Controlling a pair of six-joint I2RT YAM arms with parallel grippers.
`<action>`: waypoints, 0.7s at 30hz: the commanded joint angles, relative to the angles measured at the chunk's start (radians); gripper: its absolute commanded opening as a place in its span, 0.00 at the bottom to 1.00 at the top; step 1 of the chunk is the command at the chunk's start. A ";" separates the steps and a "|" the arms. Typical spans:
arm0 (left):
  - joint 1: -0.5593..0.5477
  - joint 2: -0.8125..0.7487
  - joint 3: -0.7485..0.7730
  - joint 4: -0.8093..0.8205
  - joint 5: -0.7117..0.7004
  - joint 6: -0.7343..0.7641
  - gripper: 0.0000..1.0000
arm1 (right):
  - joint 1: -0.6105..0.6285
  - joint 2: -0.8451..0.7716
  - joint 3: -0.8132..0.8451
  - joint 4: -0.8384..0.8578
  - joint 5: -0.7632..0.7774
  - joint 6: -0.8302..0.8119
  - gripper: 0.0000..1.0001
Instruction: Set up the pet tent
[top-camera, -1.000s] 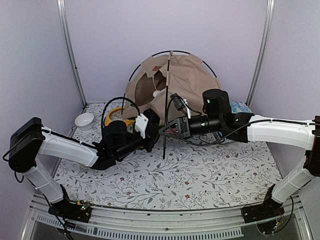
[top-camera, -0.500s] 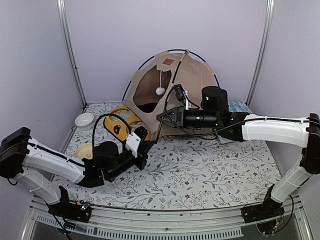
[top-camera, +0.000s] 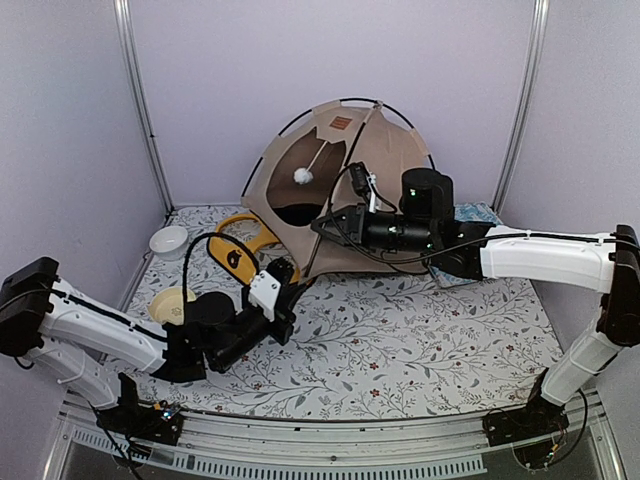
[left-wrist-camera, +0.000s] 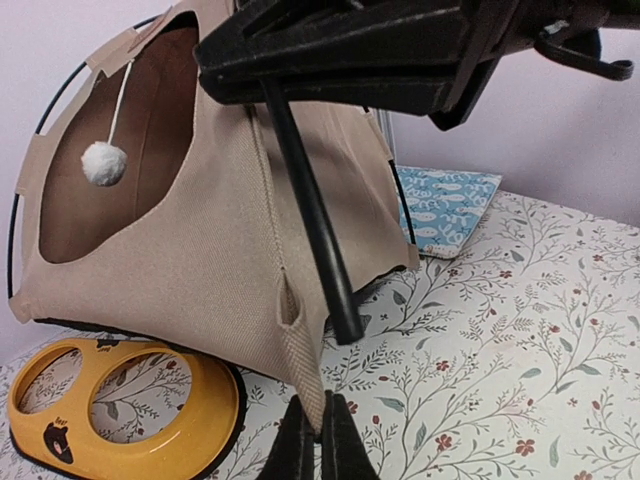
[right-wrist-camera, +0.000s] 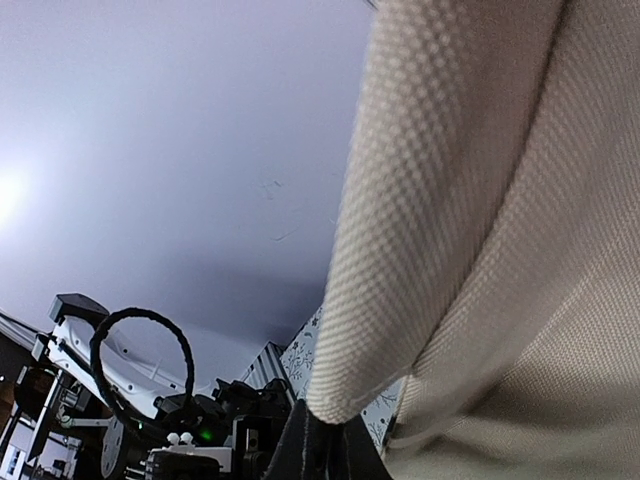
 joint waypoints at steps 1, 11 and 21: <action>-0.081 0.022 -0.031 -0.025 0.003 0.044 0.00 | -0.049 -0.014 0.043 0.137 0.222 0.029 0.00; -0.099 0.026 -0.047 -0.016 -0.013 0.050 0.00 | -0.052 -0.027 0.034 0.151 0.286 0.049 0.00; -0.106 0.036 -0.054 -0.011 -0.021 0.054 0.00 | -0.058 -0.036 0.033 0.150 0.326 0.065 0.00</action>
